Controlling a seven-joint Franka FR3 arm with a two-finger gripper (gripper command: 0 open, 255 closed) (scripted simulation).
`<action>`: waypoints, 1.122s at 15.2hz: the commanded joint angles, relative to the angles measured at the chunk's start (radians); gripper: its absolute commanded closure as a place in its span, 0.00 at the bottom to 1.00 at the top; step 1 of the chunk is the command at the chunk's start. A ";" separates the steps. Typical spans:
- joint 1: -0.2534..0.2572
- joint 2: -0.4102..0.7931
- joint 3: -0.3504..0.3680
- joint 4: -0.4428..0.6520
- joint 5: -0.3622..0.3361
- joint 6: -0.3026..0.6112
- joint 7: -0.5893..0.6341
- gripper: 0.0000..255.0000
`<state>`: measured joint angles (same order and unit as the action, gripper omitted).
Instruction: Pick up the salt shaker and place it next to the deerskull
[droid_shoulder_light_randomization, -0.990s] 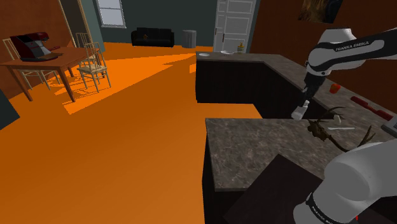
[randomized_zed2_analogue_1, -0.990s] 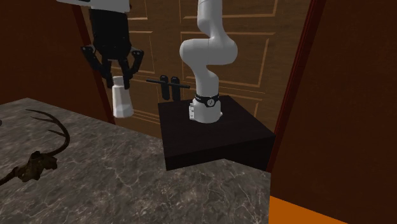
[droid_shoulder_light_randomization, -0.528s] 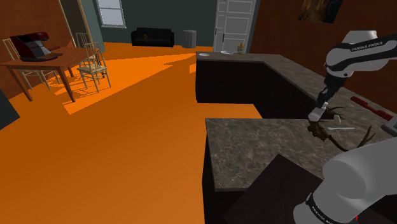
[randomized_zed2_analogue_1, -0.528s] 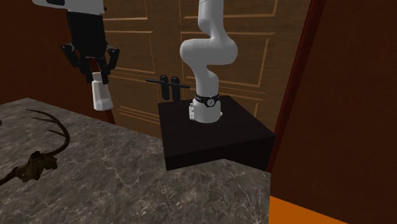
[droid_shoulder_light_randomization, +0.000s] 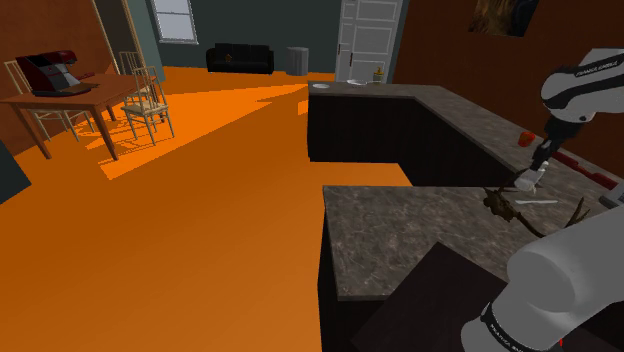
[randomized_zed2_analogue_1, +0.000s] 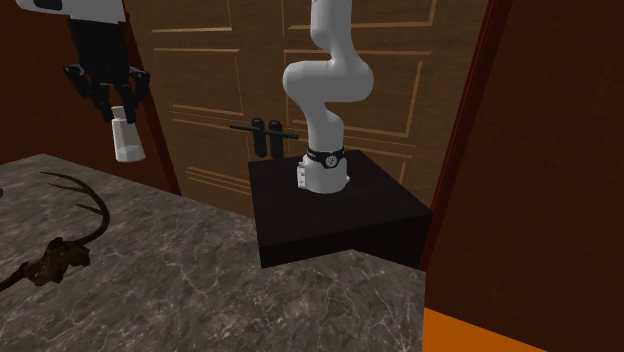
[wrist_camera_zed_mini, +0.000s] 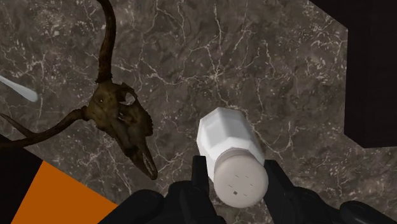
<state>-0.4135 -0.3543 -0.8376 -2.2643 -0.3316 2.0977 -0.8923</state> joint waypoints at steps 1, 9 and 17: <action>0.009 0.044 -0.059 0.036 0.026 0.013 -0.068 1.00; 0.044 0.162 -0.182 0.060 0.117 0.095 -0.199 1.00; 0.072 0.250 -0.234 -0.002 0.197 0.214 -0.257 1.00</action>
<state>-0.3471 -0.1207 -1.0634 -2.2603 -0.1514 2.2955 -1.1376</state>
